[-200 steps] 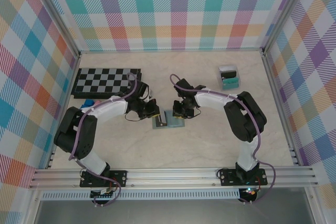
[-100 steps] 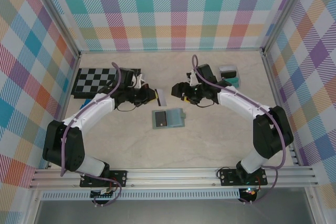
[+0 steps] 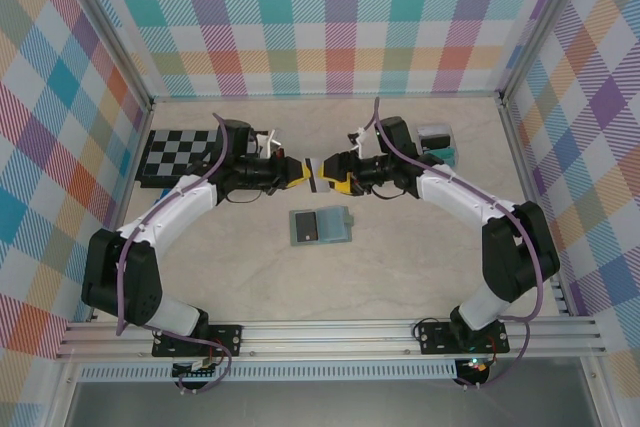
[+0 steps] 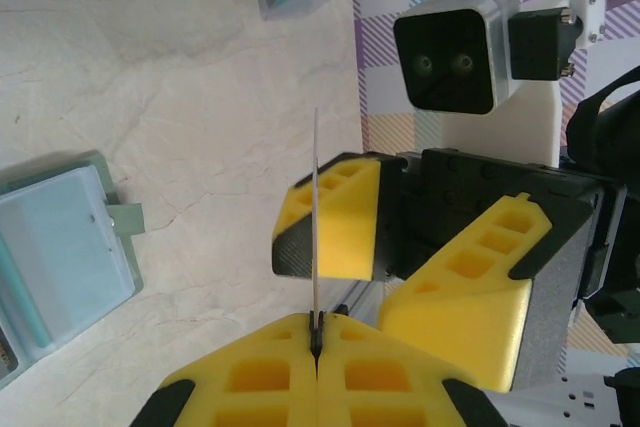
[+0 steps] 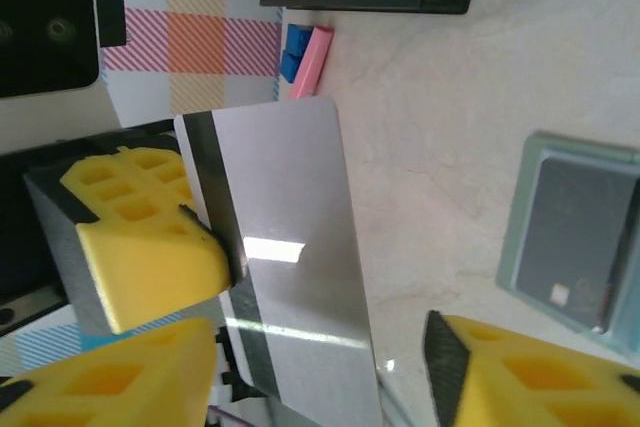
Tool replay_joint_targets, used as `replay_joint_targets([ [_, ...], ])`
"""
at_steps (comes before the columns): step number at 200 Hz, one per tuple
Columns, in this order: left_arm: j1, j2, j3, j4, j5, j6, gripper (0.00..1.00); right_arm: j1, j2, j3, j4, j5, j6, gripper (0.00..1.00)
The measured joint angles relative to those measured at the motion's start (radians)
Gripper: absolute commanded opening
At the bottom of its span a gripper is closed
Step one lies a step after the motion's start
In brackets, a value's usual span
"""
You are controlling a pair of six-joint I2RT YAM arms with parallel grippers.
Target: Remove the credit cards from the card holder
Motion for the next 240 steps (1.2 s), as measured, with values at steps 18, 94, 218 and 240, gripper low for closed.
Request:
replay_joint_targets([
  [18, 0.006, 0.007, 0.0, 0.0, 0.01, -0.006, 0.0, -0.004, 0.0, -0.007, 0.033, -0.03, 0.022, 0.3],
  [94, 0.014, 0.009, 0.006, -0.04, -0.012, -0.002, 0.38, -0.019, -0.01, -0.027, 0.098, -0.078, 0.063, 0.0],
  [218, 0.014, -0.074, 0.069, -0.441, -0.564, 0.164, 1.0, -0.129, -0.05, 0.24, -0.602, 0.706, 0.004, 0.0],
  [240, 0.014, -0.093, 0.049, -0.451, -0.603, 0.178, 1.0, -0.138, 0.09, 0.449, -0.717, 0.874, 0.065, 0.0],
])
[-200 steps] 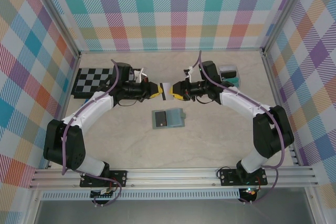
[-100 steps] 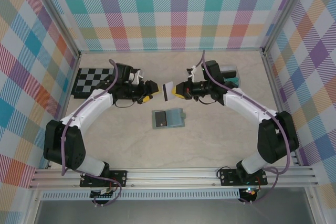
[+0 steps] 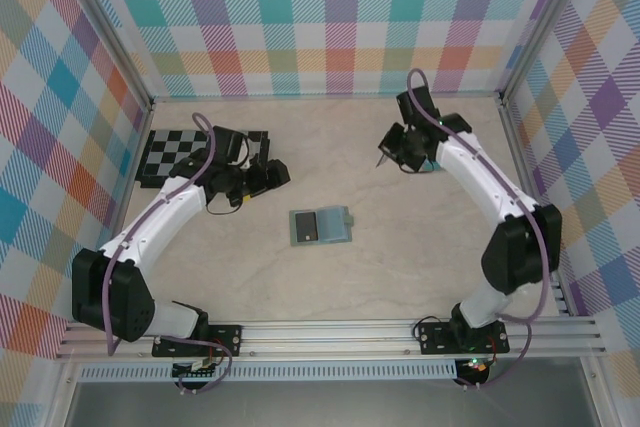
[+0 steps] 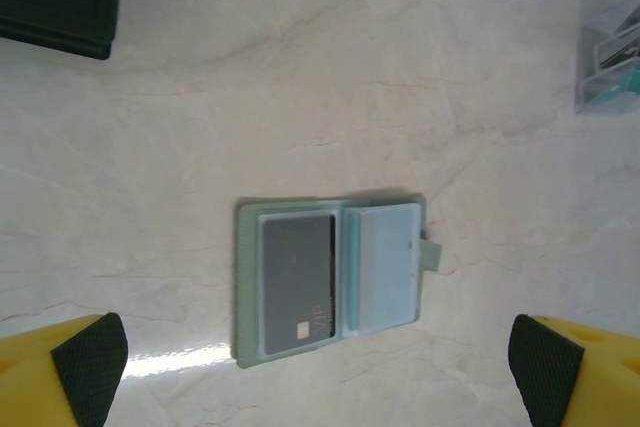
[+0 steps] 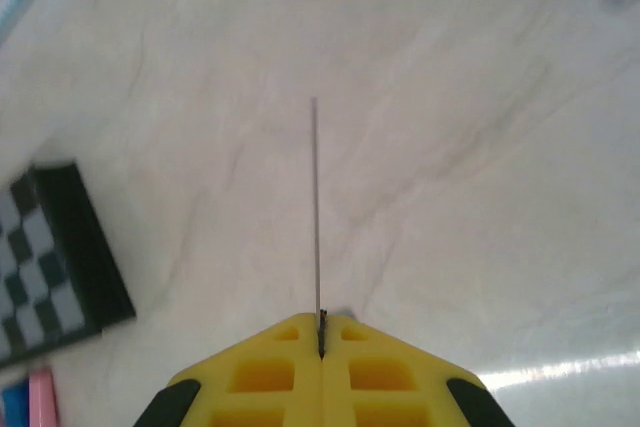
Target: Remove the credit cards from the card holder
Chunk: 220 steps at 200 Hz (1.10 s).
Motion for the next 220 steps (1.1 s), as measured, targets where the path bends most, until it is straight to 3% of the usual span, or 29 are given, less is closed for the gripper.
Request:
replay_joint_targets([
  [33, 0.0, -0.002, -0.018, -0.003, -0.011, 0.003, 1.0, -0.053, 0.174, 0.227, -0.12, 0.171, 0.093, 0.0],
  [79, 0.0, -0.005, -0.052, -0.003, -0.006, -0.001, 1.0, -0.113, 0.312, 0.414, -0.227, 0.294, 0.212, 0.0],
  [149, 0.0, 0.004, -0.053, -0.001, 0.003, -0.005, 1.0, -0.198, 0.423, 0.513, -0.242, 0.271, 0.374, 0.0],
  [220, 0.0, 0.037, -0.053, 0.002, 0.029, -0.017, 1.0, -0.22, 0.566, 0.676, -0.273, 0.244, 0.516, 0.0],
])
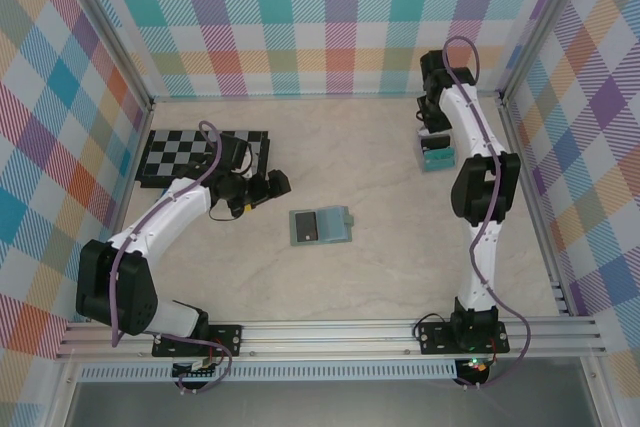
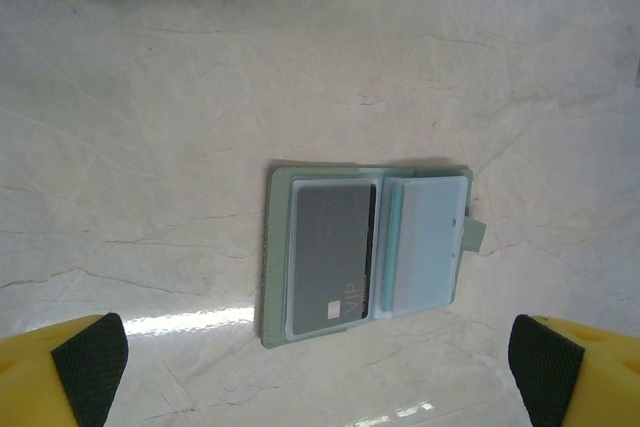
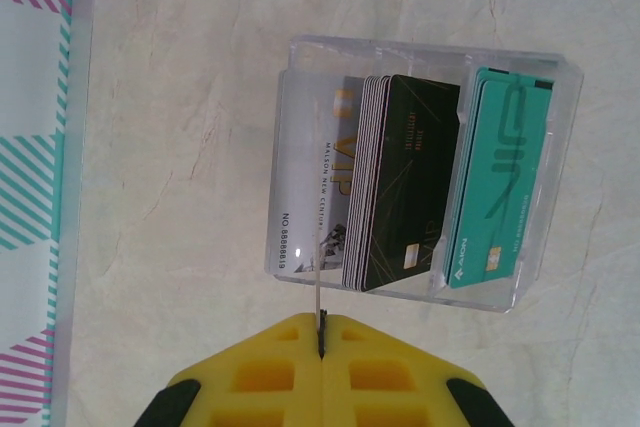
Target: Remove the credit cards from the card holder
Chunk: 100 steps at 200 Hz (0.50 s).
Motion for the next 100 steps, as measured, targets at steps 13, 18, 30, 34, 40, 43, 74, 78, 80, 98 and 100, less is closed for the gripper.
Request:
replay_joint_targets([
  [13, 0.0, 0.0, 0.0, 0.002, 0.006, -0.007, 1.0, 0.0, 0.013, 0.017, -0.016, 0.0, 0.027, 0.0],
  [18, 0.0, 0.0, 0.0, 0.002, 0.007, -0.008, 1.0, 0.0, 0.015, 0.019, -0.022, 0.0, 0.039, 0.0],
  [30, 0.0, 0.0, 0.0, 0.002, 0.011, -0.01, 1.0, 0.0, 0.019, 0.022, -0.037, 0.0, 0.061, 0.0],
  [34, 0.0, 0.0, 0.0, 0.002, 0.013, -0.011, 1.0, 0.0, 0.021, 0.023, -0.042, 0.0, 0.068, 0.0],
  [40, 0.0, 0.0, 0.0, 0.002, 0.015, -0.011, 1.0, 0.0, 0.023, 0.024, -0.047, 0.0, 0.076, 0.0],
  [43, 0.0, 0.0, 0.0, 0.002, 0.015, -0.011, 1.0, 0.0, 0.025, 0.024, -0.048, 0.0, 0.078, 0.0],
  [74, 0.0, 0.0, 0.0, 0.002, 0.022, -0.011, 1.0, -0.002, 0.048, 0.026, -0.051, 0.0, 0.099, 0.0],
  [78, 0.0, 0.0, 0.0, 0.002, 0.023, -0.011, 1.0, -0.002, 0.052, 0.026, -0.051, 0.0, 0.099, 0.0],
  [80, 0.0, 0.0, 0.0, 0.002, 0.023, -0.011, 1.0, -0.002, 0.054, 0.026, -0.051, 0.0, 0.099, 0.0],
  [98, 0.0, 0.0, 0.0, 0.002, 0.025, -0.011, 1.0, -0.005, 0.068, 0.027, -0.048, 0.0, 0.098, 0.0],
  [100, 0.0, 0.0, 0.0, 0.002, 0.025, -0.011, 1.0, -0.006, 0.068, 0.028, -0.047, -0.002, 0.098, 0.0],
])
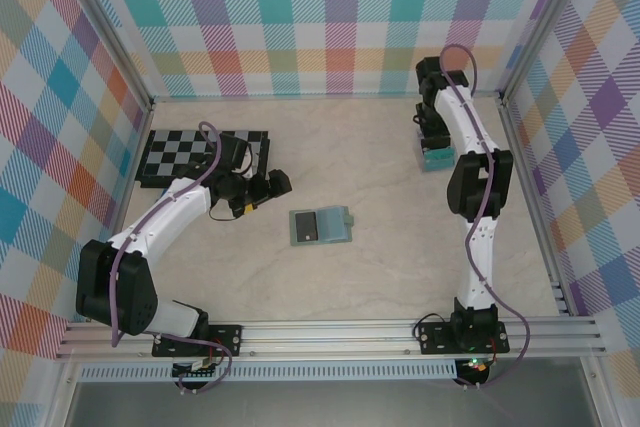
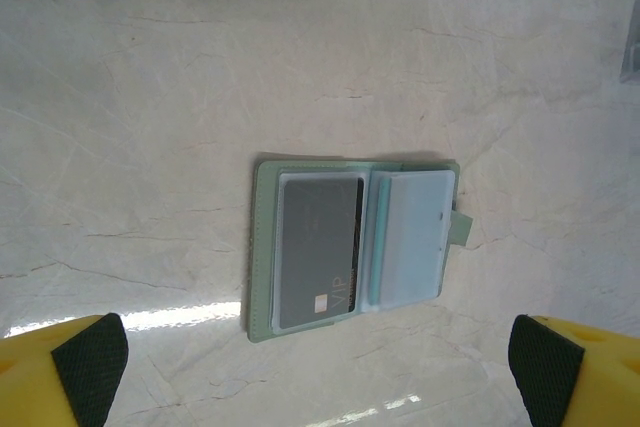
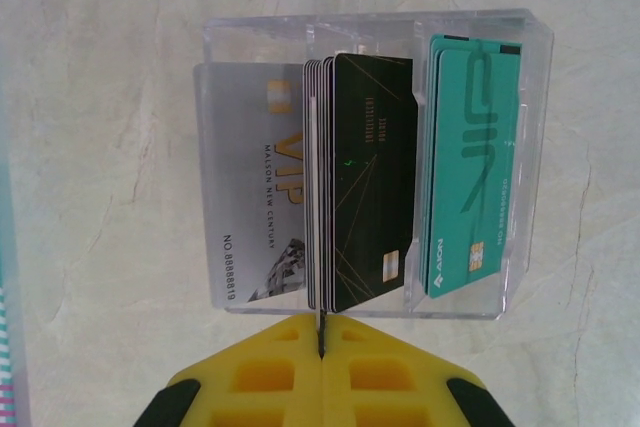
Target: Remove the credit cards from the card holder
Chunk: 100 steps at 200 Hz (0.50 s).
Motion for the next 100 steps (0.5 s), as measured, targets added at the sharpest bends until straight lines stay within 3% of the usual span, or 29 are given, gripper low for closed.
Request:
replay_joint_targets([
  [100, 0.0, 0.006, 0.0, 0.0, 0.014, 0.0, 1.0, -0.003, 0.008, 0.002, 0.056, -0.025, -0.003, 0.0],
])
